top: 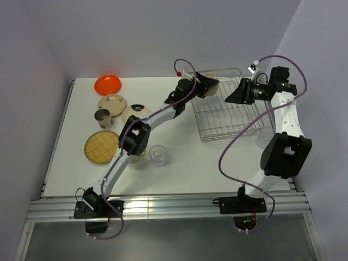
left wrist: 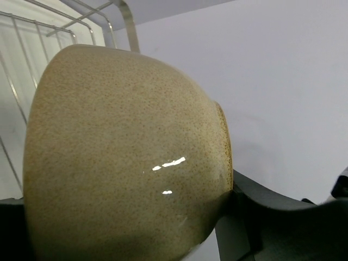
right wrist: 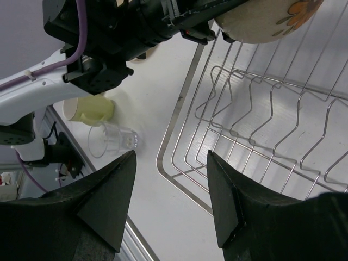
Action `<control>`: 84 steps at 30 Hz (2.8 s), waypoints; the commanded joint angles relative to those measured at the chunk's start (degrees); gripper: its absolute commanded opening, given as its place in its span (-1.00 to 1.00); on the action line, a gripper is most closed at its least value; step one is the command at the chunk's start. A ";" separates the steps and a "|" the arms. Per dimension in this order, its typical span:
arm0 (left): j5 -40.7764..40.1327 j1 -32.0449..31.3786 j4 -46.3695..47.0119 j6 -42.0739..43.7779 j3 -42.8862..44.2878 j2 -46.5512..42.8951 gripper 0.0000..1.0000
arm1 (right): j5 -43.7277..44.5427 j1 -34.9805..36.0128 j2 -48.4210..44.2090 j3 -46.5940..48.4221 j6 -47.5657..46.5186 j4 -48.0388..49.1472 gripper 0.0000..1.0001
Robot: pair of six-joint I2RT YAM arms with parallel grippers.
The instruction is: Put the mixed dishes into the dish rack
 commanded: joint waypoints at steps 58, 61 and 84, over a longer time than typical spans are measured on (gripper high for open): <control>-16.09 0.22 -4.55 20.75 -6.76 -7.19 0.21 | 16.73 -0.56 -4.77 -5.41 -0.22 13.98 0.25; -14.51 0.74 -3.58 20.67 -7.38 -7.46 0.20 | 26.04 -0.03 -2.75 -3.04 0.30 17.41 0.26; -9.32 1.18 0.20 19.44 -8.35 -7.55 0.16 | 50.84 7.88 22.12 15.60 -7.96 16.98 0.21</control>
